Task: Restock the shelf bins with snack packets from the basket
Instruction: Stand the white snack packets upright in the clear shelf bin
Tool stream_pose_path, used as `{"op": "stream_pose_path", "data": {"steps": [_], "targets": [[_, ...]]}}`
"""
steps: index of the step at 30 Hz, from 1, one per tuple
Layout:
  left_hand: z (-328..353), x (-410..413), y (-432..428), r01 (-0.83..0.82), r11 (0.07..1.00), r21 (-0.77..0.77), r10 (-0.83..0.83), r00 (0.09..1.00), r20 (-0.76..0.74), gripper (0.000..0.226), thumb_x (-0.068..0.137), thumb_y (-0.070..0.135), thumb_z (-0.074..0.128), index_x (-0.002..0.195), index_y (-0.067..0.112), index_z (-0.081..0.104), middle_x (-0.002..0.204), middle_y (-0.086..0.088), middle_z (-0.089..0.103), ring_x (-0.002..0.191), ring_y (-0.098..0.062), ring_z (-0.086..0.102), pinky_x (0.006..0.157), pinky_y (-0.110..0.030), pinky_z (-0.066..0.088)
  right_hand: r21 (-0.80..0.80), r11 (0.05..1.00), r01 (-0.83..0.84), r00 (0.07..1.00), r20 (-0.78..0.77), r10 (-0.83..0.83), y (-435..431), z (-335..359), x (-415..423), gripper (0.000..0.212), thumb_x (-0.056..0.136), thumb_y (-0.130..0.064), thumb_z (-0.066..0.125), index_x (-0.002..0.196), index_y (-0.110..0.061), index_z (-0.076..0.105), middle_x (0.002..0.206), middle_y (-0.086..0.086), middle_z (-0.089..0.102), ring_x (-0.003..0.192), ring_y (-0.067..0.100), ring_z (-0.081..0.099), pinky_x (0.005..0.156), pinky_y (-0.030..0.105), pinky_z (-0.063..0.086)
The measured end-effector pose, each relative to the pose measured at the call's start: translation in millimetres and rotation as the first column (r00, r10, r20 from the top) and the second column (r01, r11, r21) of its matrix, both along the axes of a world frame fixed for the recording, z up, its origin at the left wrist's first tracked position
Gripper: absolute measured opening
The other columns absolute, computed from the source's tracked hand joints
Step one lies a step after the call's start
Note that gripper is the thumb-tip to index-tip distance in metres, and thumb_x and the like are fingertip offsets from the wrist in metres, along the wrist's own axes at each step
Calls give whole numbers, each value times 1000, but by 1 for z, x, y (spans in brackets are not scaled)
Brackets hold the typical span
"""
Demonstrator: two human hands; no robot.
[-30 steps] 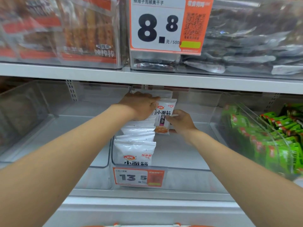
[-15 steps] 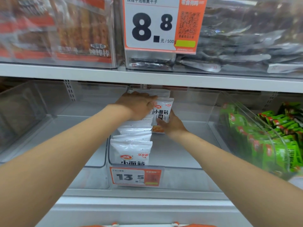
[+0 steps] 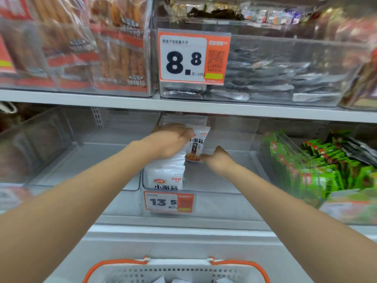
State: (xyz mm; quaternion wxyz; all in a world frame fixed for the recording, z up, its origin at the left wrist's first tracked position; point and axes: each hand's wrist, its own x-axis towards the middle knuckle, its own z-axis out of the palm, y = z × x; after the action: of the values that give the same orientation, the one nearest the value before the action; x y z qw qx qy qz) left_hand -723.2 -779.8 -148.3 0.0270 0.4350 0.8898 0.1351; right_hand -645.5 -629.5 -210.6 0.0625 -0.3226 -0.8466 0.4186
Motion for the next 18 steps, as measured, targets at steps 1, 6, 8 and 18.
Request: {"op": "stream_pose_path", "data": {"steps": [1, 6, 8, 18], "targets": [[0, 8, -5, 2, 999, 41, -2, 1000, -6, 51, 103, 48, 22, 141, 25, 48, 148, -2, 46, 136, -23, 41, 114, -42, 30, 51, 998, -26, 999, -24, 27, -5, 5, 12, 54, 90, -37, 63, 125, -2, 41, 110, 11, 54, 93, 24, 49, 72, 27, 37], [4, 67, -33, -14, 983, 182, 87, 913, -399, 25, 98, 33, 45, 112, 23, 63, 115, 0, 62, 111, -24, 49, 90, -37, 35, 386, 919, 76, 916, -391, 88, -38, 18, 78, 18, 87, -12, 59, 104, -11, 65, 100, 4, 64, 98, 24, 56, 85, 30, 42], [3, 98, -46, -6, 958, 286, 126, 907, -401, 15, 94, 27, 48, 97, 20, 61, 97, 2, 62, 98, -22, 50, 77, -33, 35, 434, 898, 67, 860, -481, 169, -58, 20, 104, 11, 83, -9, 60, 89, -17, 65, 85, -2, 62, 84, 16, 55, 75, 26, 40], [-99, 180, -114, -105, 994, -41, 111, 978, 177, 9, 89, 32, 52, 88, 29, 61, 89, 6, 66, 82, -19, 61, 68, -29, 46, 278, 890, -362, 916, -73, 395, -123, -72, 179, 15, 83, -11, 58, 90, -17, 69, 85, -3, 68, 75, 15, 58, 73, 31, 49]]}}
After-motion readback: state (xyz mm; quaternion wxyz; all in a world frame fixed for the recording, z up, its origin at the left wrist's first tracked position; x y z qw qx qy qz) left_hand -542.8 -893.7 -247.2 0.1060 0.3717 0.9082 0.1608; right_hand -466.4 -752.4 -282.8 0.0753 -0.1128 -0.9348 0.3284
